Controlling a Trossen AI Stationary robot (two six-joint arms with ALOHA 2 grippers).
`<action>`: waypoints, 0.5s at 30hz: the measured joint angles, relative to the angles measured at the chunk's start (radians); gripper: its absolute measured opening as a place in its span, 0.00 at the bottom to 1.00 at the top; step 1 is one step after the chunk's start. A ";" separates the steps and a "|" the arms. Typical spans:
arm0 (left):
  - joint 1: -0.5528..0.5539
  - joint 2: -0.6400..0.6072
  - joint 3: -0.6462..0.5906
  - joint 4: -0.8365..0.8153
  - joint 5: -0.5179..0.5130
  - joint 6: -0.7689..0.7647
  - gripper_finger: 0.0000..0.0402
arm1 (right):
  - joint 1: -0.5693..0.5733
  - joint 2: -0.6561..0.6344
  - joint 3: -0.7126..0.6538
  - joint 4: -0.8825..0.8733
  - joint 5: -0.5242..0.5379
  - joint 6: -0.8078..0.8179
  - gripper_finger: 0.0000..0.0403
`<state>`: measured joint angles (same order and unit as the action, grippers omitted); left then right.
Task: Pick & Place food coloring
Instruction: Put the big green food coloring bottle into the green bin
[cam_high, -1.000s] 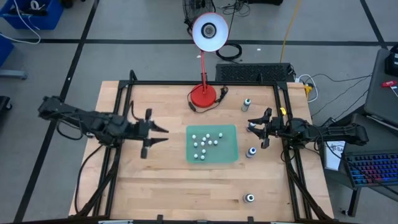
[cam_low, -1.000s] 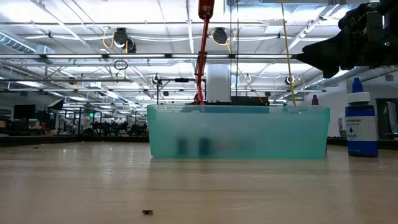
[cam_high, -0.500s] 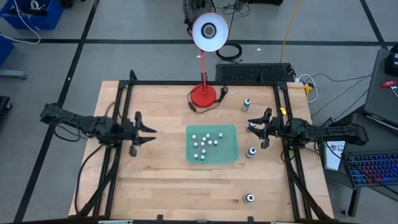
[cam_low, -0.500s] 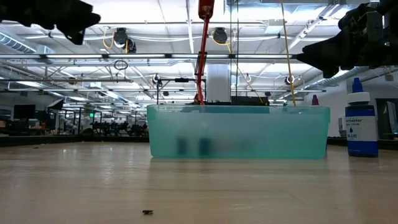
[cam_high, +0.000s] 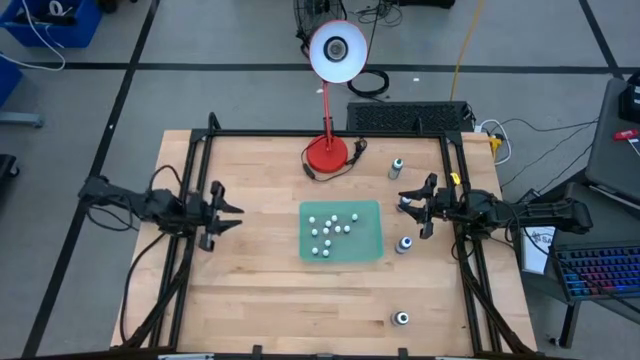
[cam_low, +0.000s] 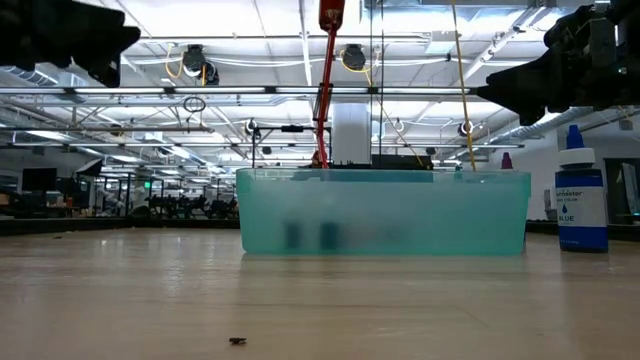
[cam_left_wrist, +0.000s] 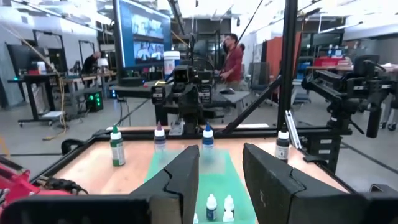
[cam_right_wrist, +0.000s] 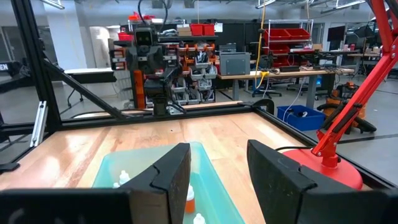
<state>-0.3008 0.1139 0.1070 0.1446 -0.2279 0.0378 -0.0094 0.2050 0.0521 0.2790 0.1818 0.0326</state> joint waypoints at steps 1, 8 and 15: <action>0.000 -0.005 -0.020 0.018 0.000 -0.001 0.32 | 0.000 0.000 0.000 0.000 0.000 0.000 0.37; 0.057 -0.011 -0.097 0.021 0.055 -0.070 0.32 | 0.000 0.000 0.000 0.000 0.000 0.000 0.36; 0.198 -0.011 -0.097 -0.004 0.158 -0.070 0.32 | 0.000 0.000 0.000 0.000 0.000 0.000 0.37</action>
<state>-0.1029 0.1028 0.0101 0.1401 -0.0702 -0.0319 -0.0096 0.2050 0.0521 0.2790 0.1818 0.0330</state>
